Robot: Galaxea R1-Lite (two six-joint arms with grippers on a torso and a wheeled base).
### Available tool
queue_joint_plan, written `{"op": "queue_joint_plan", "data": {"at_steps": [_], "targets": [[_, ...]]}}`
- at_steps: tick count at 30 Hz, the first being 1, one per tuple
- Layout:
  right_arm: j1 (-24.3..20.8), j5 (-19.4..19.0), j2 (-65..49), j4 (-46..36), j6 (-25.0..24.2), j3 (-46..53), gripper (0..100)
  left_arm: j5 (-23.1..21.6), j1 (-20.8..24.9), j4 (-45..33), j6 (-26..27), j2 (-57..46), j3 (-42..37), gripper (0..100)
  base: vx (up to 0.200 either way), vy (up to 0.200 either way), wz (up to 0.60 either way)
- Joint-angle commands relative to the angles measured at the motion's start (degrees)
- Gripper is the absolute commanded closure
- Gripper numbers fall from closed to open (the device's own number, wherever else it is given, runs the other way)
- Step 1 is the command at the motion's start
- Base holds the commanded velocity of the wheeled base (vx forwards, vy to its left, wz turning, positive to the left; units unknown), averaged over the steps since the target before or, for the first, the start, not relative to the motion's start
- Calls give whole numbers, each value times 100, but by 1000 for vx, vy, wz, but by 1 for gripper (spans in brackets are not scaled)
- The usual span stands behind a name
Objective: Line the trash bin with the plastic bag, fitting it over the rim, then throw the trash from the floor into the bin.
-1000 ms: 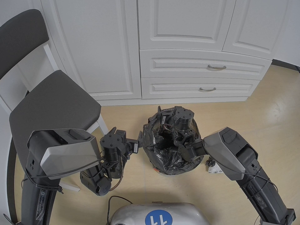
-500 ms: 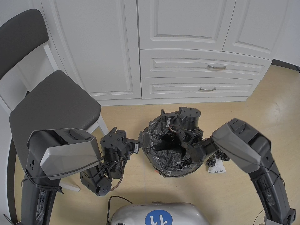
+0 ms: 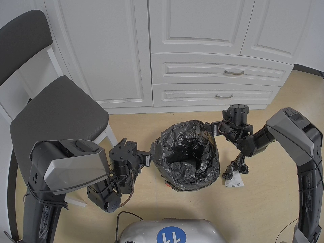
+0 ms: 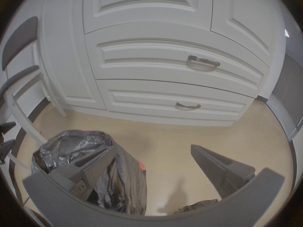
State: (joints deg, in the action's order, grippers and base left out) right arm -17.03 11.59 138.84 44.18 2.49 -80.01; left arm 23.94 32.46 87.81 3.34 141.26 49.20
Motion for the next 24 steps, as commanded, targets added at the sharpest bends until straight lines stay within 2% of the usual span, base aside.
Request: {"op": "queue_joint_plan", "data": {"at_steps": [1, 9, 16, 19, 20, 24], "targets": [[235, -26, 82, -41, 120, 20, 0, 5, 6, -1, -9, 42, 11, 0, 0, 0, 0], [393, -34, 407, -401, 191, -305, 0, 5, 6, -1, -9, 33, 2, 0, 0, 0, 0], [358, -8, 460, -278, 156, -437, 0, 5, -3, 8, -9, 24, 11, 0, 0, 0, 0], [297, 1, 240, 3, 77, -296, 0, 5, -3, -1, -9, 24, 11, 0, 0, 0, 0], [200, -34, 20, 249, 77, 55, 0, 5, -3, -1, -9, 33, 19, 0, 0, 0, 0], [-2, -175, -278, 390, 85, 556, 0, 5, -3, -1, 0, 24, 2, 0, 0, 0, 0]]}}
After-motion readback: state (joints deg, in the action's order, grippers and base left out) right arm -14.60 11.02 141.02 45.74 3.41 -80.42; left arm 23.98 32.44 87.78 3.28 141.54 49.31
